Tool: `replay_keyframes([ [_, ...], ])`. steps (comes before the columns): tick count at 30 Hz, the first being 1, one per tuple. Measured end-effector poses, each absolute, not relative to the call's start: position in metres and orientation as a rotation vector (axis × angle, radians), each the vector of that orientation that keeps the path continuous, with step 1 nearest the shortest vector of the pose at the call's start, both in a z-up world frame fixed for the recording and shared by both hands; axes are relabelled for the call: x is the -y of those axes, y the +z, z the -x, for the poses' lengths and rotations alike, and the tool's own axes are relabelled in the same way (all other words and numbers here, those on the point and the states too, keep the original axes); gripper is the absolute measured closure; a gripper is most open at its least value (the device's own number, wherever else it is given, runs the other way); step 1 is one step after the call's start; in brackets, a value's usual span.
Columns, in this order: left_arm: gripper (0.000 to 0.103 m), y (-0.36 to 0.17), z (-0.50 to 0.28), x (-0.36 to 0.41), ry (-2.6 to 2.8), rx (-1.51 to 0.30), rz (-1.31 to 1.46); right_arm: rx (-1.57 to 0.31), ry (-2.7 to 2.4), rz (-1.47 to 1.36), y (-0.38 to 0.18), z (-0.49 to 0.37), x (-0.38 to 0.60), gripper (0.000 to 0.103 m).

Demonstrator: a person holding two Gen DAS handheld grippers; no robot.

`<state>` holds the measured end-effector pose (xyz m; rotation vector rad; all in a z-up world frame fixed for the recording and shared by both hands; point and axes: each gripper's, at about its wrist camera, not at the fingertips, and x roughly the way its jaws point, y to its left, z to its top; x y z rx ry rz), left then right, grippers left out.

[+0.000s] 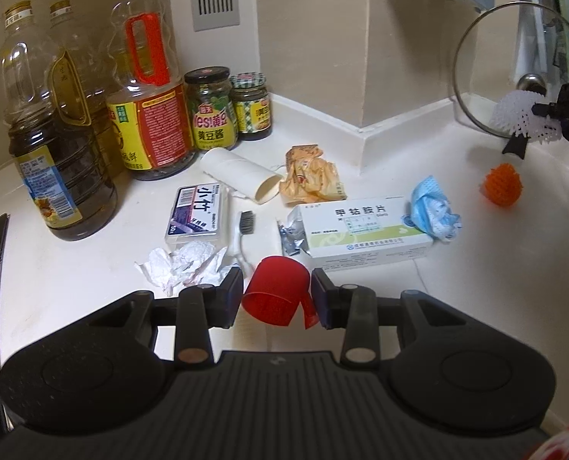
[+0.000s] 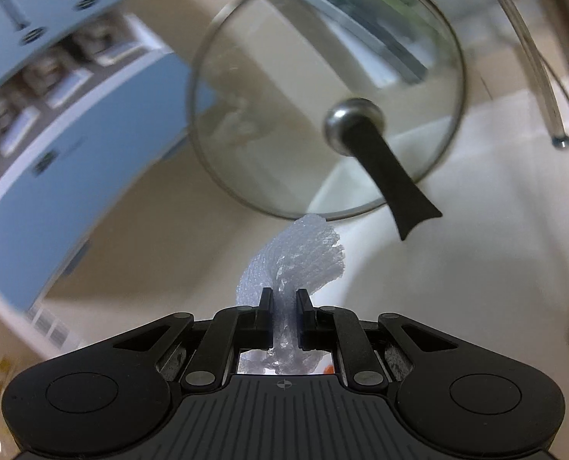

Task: Collect trash
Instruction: 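Close left tool on red cup while right tool grasps white foam net, then carry red cup and foam net down over the trash bin with both tools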

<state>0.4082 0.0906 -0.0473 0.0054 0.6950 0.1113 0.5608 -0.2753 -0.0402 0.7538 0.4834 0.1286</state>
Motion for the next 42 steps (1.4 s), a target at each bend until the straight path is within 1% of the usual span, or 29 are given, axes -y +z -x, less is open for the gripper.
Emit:
replay_keyframes([
  [7,0.067,-0.044,-0.394,-0.091,0.037,-0.69,-0.01,-0.529,0.175,-0.648,-0.03,-0.501,0.252,0.092],
  [22,0.067,-0.052,-0.332,-0.095,-0.093,-0.72,-0.013,-0.635,0.242,-0.564,-0.031,-0.359,0.205,0.092],
  [27,0.067,-0.052,-0.302,-0.09,-0.085,-0.735,0.013,-0.68,0.332,-0.512,-0.032,-0.329,0.191,0.092],
  [35,0.067,-0.062,-0.26,-0.069,0.002,-0.773,0.054,-0.785,0.536,-0.344,-0.043,-0.299,0.169,0.092],
  [42,0.067,-0.086,-0.225,-0.044,0.096,-0.828,0.124,-0.909,0.703,-0.182,-0.077,-0.278,0.154,0.091],
])
